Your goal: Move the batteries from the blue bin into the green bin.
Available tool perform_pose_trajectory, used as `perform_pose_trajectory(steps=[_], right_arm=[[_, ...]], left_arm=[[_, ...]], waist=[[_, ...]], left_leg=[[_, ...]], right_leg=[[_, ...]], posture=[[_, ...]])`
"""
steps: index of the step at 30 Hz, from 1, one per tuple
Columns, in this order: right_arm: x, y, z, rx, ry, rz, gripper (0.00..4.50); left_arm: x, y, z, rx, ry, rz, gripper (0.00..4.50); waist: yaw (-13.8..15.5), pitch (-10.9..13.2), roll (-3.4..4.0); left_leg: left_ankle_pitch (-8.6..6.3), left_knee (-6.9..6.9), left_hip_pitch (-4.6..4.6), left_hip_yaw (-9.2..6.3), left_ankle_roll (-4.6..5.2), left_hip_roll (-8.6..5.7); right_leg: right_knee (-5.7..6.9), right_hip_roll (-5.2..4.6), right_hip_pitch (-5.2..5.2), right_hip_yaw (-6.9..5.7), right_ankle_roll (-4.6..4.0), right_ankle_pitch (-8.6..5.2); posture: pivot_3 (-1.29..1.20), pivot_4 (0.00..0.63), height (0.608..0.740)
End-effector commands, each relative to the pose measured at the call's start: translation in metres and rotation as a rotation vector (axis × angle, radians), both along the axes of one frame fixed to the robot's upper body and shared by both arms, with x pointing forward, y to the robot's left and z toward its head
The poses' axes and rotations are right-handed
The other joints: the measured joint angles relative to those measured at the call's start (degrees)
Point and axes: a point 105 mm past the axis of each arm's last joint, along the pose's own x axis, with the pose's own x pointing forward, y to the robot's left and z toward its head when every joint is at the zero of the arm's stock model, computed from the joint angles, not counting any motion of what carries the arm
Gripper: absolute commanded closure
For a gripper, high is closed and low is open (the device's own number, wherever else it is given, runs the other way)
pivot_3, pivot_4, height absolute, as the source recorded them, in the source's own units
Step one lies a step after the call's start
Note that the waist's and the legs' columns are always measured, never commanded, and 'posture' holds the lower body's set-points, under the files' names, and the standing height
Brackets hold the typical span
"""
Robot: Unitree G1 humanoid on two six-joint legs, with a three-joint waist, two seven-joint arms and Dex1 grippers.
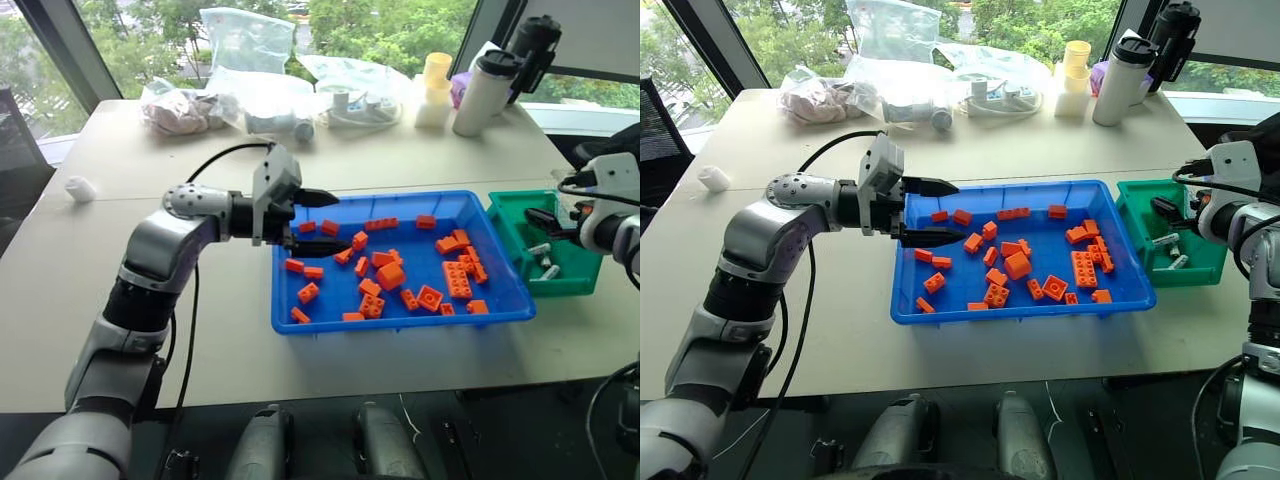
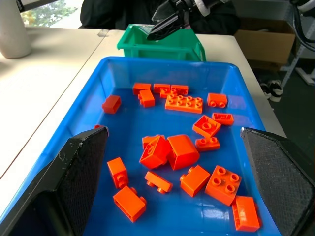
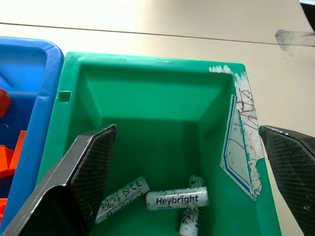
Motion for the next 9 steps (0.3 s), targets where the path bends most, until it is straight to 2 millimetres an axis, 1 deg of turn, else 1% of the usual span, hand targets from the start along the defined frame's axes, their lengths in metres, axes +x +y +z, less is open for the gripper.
perform_pose_trajectory(steps=[1, 2, 3, 4, 5, 6, 7, 9], right_arm=[[0.0, 0.027, 0.051, 0.037, -0.23, 0.178, 0.03], [-0.003, 0.041, 0.057, 0.067, -0.264, 0.26, 0.03], [-0.005, 0.049, 0.06, 0.084, -0.282, 0.309, 0.03], [-0.01, 0.06, 0.06, 0.099, -0.288, 0.376, 0.03], [-0.013, 0.067, 0.06, 0.106, -0.289, 0.416, 0.03], [-0.018, 0.077, 0.057, 0.129, -0.275, 0.471, 0.03], [-0.025, 0.089, 0.05, 0.144, -0.243, 0.534, 0.03], [-0.037, 0.103, 0.036, 0.175, -0.181, 0.612, 0.03]], left_arm=[[-0.005, 0.01, 0.022, -0.051, -0.031, 0.012, 0.0], [-0.005, 0.014, 0.024, -0.061, -0.025, 0.023, 0.0], [-0.005, 0.017, 0.026, -0.066, -0.02, 0.03, 0.0], [-0.006, 0.022, 0.026, -0.068, -0.012, 0.042, 0.0], [-0.006, 0.025, 0.027, -0.069, -0.006, 0.05, 0.0], [-0.008, 0.031, 0.026, -0.068, 0.007, 0.062, 0.0], [-0.01, 0.04, 0.025, -0.063, 0.024, 0.083, 0.0], [-0.015, 0.055, 0.025, -0.06, 0.046, 0.118, 0.0]], waist=[[-0.02, 0.0, 0.0], [-0.1, 0.0, -0.01], [-0.26, 0.0, 0.0], [-0.3, 0.0, 0.0], [-0.23, 0.0, -0.01], [-0.18, 0.0, 0.0], [-0.16, 0.0, -0.01], [-0.12, 0.0, -0.01]], left_leg=[[0.0, 0.0, 0.0, 0.0, 0.0, 0.0], [0.0, -0.01, 0.0, -0.01, 0.0, 0.01], [0.0, -0.01, 0.0, -0.04, 0.0, 0.03], [0.0, -0.01, 0.0, -0.04, 0.0, 0.04], [0.0, -0.02, 0.01, -0.06, 0.0, 0.04], [0.0, -0.02, 0.01, -0.1, 0.0, 0.05], [0.0, -0.01, 0.01, -0.09, 0.0, 0.04], [-0.01, -0.02, 0.01, -0.12, 0.01, 0.04]], right_leg=[[0.0, 0.0, 0.0, 0.0, 0.0, 0.0], [0.0, 0.01, 0.0, 0.0, 0.0, 0.0], [0.0, 0.04, 0.0, -0.01, 0.0, 0.0], [0.0, 0.05, 0.0, -0.01, 0.0, 0.0], [0.02, 0.05, 0.0, -0.01, 0.0, 0.0], [0.02, 0.06, 0.01, -0.03, 0.0, 0.0], [0.01, 0.04, 0.01, -0.02, 0.0, 0.0], [0.01, 0.02, 0.02, -0.03, 0.0, 0.0]], posture=[[0.0, 0.15, 0.74], [0.0, 0.15, 0.74], [0.0, 0.15, 0.74], [0.0, 0.15, 0.74], [0.0, 0.15, 0.74], [0.0, 0.15, 0.74], [0.0, 0.15, 0.74], [0.0, 0.15, 0.74]])
